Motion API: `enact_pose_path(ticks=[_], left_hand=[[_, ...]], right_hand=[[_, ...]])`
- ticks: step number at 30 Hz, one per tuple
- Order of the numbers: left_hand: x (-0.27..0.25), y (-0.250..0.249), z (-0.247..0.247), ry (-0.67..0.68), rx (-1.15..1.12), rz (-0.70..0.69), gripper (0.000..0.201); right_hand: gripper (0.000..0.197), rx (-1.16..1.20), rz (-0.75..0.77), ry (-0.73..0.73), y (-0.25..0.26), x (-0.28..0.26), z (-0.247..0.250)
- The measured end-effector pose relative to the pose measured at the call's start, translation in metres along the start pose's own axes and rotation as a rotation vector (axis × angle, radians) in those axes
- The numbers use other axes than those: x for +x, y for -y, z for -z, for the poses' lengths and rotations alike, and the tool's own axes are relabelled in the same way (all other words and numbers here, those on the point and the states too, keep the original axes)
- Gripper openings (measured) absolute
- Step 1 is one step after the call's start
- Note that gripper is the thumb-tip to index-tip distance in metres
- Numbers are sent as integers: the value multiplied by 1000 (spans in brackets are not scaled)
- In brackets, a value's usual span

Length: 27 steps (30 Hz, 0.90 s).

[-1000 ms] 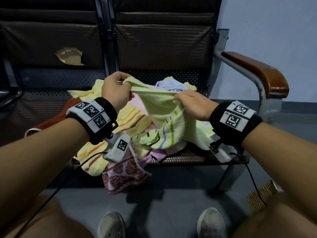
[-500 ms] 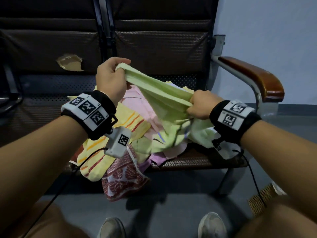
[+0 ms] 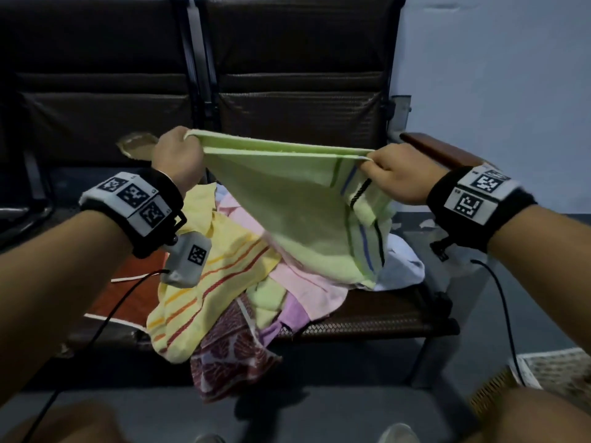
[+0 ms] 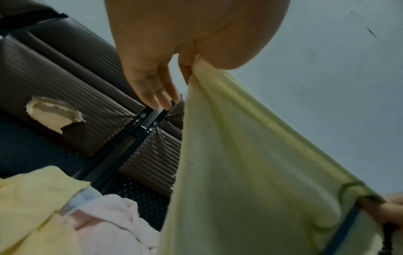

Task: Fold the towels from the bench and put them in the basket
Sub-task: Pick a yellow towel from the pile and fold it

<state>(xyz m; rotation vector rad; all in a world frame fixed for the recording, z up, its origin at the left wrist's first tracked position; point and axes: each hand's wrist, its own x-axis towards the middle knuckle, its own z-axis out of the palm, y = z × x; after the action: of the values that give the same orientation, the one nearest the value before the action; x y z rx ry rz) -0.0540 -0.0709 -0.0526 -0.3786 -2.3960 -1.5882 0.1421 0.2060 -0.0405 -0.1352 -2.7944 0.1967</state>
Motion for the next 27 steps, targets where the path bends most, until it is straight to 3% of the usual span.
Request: enact_pose_path(ticks=[3, 5, 7, 9, 11, 13, 17, 24, 27], left_hand=[[-1, -14, 2, -3, -311, 190, 39], [-5, -21, 7, 121, -508, 240, 28], [-10, -28, 15, 320, -552, 156, 24], [-14, -34, 24, 473, -504, 51, 32], [-12, -35, 33, 563, -453, -2, 46], [-11, -35, 40, 601, -379, -50, 46], [-4, -36, 48, 507, -268, -107, 48], [7, -46, 35, 374, -513, 14, 20], [11, -48, 23, 198, -478, 24, 17]], right_hand=[[33, 122, 29, -119, -2, 2, 10], [26, 206, 20, -163, -3, 4, 17], [30, 256, 17, -201, -3, 7, 23], [25, 288, 22, -232, -4, 8, 29], [15, 347, 10, -227, -7, 8, 36], [22, 356, -36, -170, -10, 8, 41], [27, 180, -111, -78, -11, 11, 52], [35, 610, -346, -145, 9, 14, 55], [49, 655, -416, -115, 13, 16, 53]])
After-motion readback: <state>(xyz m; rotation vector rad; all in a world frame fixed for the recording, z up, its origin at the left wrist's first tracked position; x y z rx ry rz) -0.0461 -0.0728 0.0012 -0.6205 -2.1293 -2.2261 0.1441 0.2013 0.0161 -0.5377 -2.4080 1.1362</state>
